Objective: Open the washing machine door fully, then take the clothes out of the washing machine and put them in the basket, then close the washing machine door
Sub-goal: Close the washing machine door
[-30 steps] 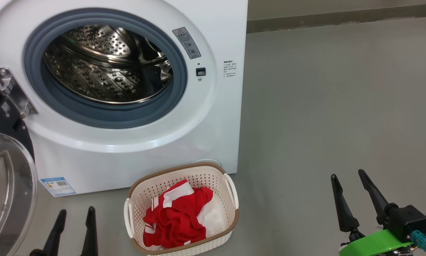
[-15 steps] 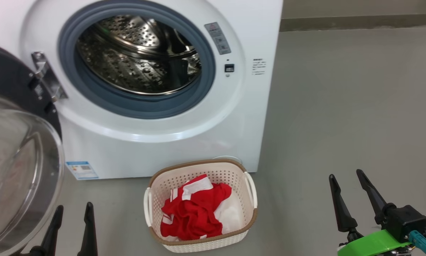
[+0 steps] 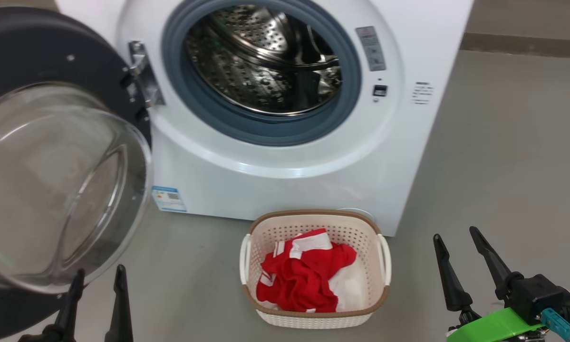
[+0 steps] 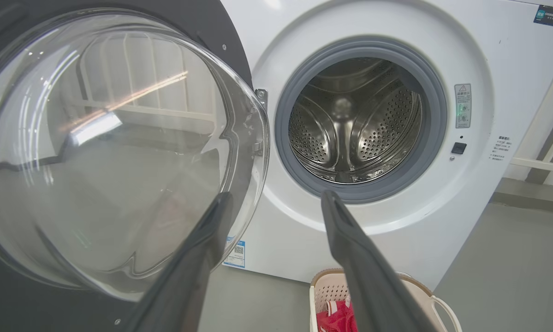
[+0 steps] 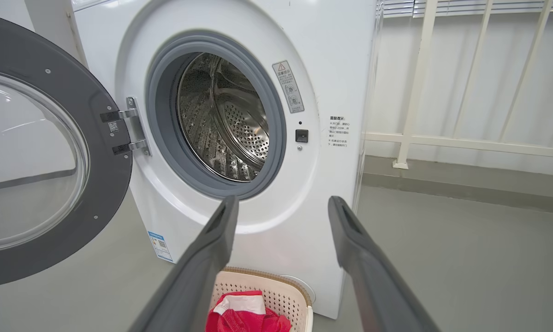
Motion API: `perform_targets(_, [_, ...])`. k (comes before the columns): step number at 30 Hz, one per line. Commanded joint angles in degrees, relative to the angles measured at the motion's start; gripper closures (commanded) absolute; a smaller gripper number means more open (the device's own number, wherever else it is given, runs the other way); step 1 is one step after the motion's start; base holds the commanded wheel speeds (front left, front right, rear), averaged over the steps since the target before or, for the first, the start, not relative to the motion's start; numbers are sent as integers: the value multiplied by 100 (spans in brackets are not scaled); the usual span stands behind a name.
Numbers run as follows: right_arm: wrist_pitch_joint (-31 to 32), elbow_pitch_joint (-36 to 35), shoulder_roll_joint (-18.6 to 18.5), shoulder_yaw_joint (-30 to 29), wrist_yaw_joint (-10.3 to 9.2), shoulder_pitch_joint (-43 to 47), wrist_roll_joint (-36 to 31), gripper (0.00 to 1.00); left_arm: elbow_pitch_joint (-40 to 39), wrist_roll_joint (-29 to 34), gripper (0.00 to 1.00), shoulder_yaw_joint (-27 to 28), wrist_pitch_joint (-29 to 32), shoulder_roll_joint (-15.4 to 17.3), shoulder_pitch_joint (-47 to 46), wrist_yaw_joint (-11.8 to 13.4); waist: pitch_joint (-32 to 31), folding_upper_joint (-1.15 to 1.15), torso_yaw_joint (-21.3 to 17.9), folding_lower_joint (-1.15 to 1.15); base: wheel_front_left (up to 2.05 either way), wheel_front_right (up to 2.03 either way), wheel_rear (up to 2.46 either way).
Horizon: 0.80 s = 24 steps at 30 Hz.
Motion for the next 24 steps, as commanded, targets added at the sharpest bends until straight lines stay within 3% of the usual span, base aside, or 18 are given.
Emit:
perform_targets(1, [-37,-169,-61,163,35,-240,-7,0,-186,77,0,178,-62,92,-283,57,-10,0,327,0,0,0,0])
perform_targets(8, [-37,-204,-61,165,35,-209,-20,0,-185,204,0,186,45,145,-270,261,-125,0,844,0,0,0,0])
perform_targets(17, [-37,-220,-61,228,35,-133,75,0,-219,245,0,142,149,230,-236,315,-273,0,1296,0,0,0,0])
perform_targets(24, [-37,-148,-61,400,35,-267,27,0,-293,266,0,265,142,252,-96,514,-234,0,1352,0,0,0,0])
